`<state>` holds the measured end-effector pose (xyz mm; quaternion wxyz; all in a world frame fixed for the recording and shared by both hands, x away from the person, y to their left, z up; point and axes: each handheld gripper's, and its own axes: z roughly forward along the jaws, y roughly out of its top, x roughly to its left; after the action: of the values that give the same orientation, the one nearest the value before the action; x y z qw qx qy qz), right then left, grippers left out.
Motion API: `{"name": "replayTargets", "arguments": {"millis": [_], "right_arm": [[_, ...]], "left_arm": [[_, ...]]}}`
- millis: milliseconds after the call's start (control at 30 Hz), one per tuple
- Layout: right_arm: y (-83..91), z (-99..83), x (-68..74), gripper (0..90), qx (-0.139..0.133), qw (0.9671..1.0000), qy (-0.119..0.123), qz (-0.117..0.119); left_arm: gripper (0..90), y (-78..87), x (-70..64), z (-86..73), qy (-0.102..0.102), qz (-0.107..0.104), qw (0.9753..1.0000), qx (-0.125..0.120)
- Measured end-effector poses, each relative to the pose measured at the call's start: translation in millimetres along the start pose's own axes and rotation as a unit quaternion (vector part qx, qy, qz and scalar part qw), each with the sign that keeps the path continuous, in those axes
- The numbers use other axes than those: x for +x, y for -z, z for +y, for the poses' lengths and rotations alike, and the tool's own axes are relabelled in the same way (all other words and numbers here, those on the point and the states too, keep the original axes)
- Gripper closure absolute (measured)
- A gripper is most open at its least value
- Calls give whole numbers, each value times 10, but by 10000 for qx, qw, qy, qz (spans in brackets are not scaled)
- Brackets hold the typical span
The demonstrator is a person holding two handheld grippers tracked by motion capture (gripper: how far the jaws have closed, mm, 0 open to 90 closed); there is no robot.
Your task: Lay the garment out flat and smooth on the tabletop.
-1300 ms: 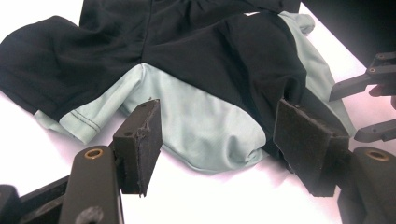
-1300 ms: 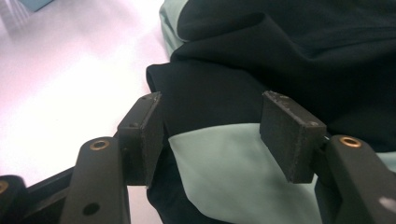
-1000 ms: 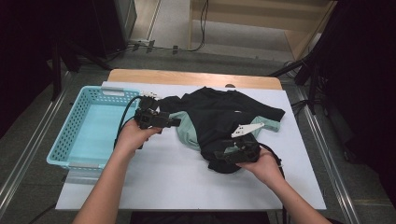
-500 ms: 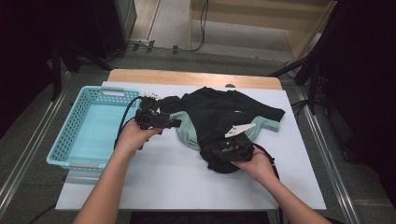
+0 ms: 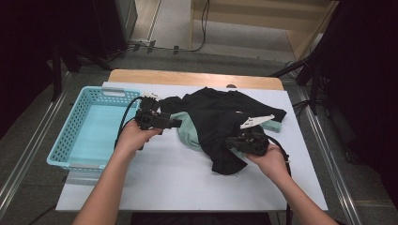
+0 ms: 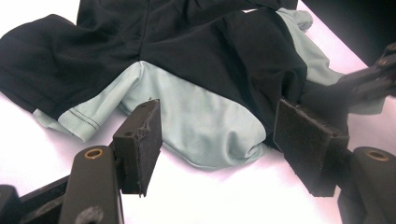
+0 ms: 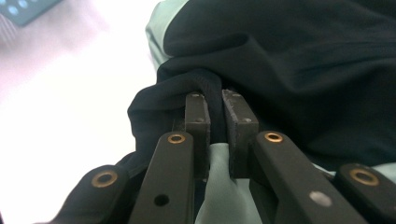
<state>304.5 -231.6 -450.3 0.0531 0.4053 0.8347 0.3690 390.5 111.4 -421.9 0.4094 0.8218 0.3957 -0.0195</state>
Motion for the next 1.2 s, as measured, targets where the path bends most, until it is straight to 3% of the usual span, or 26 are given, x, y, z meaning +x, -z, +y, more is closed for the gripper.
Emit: {"name": "replayTargets", "arguments": {"millis": [500,1200], "right_arm": [[262,-51,-306,797,-417,9980,-390,-261],[180,-37,-714,796,-538,9931,-939,-456]], "left_arm": [[336,-8,-21,4,-26,-42,10000,1],[337,-47,-138,-49,-203,-138,9997,15]]}}
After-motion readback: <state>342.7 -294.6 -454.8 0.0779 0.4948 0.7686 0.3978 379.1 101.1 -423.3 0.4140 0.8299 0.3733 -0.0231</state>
